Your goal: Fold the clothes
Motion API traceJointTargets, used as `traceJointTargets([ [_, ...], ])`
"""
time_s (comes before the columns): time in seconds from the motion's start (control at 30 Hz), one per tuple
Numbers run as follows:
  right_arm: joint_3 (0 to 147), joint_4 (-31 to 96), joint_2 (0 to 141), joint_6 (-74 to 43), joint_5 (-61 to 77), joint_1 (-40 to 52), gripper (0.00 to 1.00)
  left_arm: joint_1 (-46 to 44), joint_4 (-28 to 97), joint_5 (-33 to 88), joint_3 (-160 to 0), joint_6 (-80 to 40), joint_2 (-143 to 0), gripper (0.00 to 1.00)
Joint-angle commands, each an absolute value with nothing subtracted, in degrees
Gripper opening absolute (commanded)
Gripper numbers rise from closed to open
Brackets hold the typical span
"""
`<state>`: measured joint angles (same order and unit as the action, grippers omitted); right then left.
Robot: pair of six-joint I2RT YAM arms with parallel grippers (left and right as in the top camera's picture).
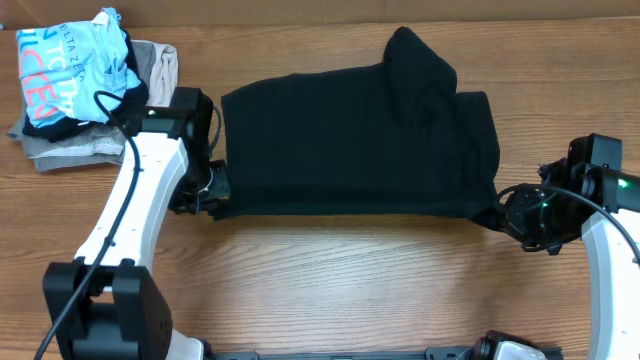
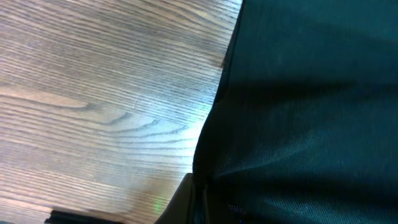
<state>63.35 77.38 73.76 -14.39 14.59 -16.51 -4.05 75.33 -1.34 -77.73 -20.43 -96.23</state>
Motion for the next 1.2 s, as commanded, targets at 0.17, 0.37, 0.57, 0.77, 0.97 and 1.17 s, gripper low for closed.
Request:
traceJointTargets([
  [0.17, 57.84, 74.78, 71.35, -14.85, 14.59, -16.99, 0.04, -3.70, 75.50, -4.69, -74.17, -22.59, -93.95, 0.04],
  [0.37, 57.80, 73.08, 71.37, -14.79, 14.55, -16.99, 0.04, -3.70, 72.10, -4.71, -70.32, -24.12, -93.95, 0.04],
  [0.57, 57.82, 70.13, 71.37, -13.26, 14.63, -16.99, 0.04, -3.73, 69.65, -4.71, -69.91, -24.49, -93.95, 0.04],
  [0.77, 57.87, 62.15, 71.81, -8.80, 15.05, -15.29, 0.04, -3.70, 64.60, -4.97, -69.91, -24.88, -93.95, 0.04],
  [0.97, 57.87, 53.87, 76.01, -8.95, 15.05, -12.32, 0.04, -3.73, 60.03, -6.59, -69.91, -24.88, -93.95, 0.04],
  [1.17, 57.87, 45.69, 82.50, -9.85, 15.05, -11.57, 0.04, -3.73, 54.68, -6.68, -69.91, -24.86, -94.00, 0.04],
])
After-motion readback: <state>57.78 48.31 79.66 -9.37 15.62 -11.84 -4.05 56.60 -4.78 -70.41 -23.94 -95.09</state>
